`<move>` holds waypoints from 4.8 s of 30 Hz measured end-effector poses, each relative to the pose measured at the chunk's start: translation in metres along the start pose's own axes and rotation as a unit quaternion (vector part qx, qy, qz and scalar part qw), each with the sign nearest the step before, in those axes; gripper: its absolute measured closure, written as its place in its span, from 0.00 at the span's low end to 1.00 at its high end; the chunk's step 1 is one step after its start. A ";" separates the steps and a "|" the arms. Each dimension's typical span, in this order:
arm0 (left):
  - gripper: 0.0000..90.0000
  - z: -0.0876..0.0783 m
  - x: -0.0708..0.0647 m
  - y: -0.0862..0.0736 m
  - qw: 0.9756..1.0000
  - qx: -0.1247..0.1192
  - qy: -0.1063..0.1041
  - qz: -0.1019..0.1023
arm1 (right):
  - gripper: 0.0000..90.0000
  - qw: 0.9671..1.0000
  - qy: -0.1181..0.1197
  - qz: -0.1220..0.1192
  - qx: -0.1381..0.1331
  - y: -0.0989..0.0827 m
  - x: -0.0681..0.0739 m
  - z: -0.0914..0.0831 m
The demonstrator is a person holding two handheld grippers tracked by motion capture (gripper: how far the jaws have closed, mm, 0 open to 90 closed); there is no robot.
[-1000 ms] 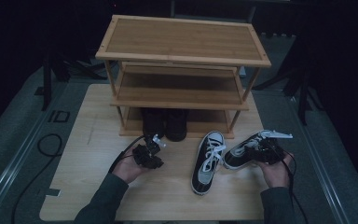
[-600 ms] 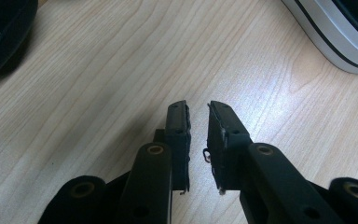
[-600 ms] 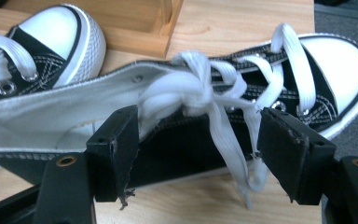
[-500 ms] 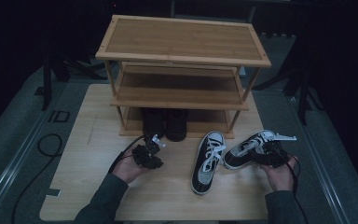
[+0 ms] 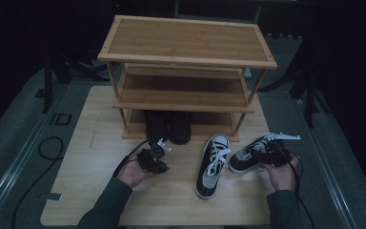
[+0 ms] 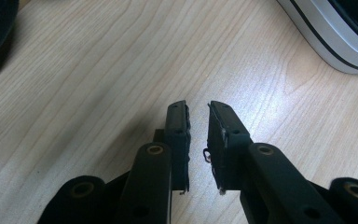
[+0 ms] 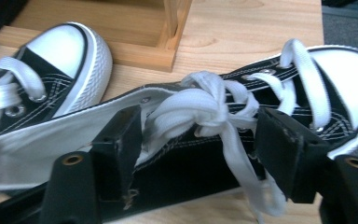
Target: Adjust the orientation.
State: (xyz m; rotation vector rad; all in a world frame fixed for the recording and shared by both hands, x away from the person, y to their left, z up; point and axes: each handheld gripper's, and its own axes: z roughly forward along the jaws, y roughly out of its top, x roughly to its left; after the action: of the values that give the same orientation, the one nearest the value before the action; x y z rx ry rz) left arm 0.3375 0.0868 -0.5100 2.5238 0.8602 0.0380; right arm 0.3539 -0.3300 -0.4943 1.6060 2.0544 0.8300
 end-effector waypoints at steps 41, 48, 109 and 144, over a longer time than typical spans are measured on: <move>0.87 -0.001 0.005 -0.003 1.000 0.007 0.001 0.000 | 0.94 1.000 0.001 0.008 0.029 -0.017 -0.003 -0.022; 0.87 0.000 0.005 -0.002 1.000 0.006 0.000 -0.002 | 0.94 1.000 -0.001 -0.006 0.004 -0.025 0.008 -0.029; 0.87 0.017 -0.015 0.022 1.000 -0.011 -0.015 0.006 | 0.56 0.985 0.119 -0.127 -0.005 -0.009 0.061 -0.061; 0.85 0.005 -0.005 0.012 1.000 -0.011 -0.005 0.003 | 0.68 0.977 0.157 -0.147 0.002 -0.001 0.110 -0.027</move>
State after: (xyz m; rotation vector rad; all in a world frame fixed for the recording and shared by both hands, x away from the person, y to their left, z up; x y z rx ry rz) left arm 0.3418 0.0733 -0.5089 2.5031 0.8433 0.0364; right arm 0.3077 -0.2297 -0.4701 1.1869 2.4349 1.0178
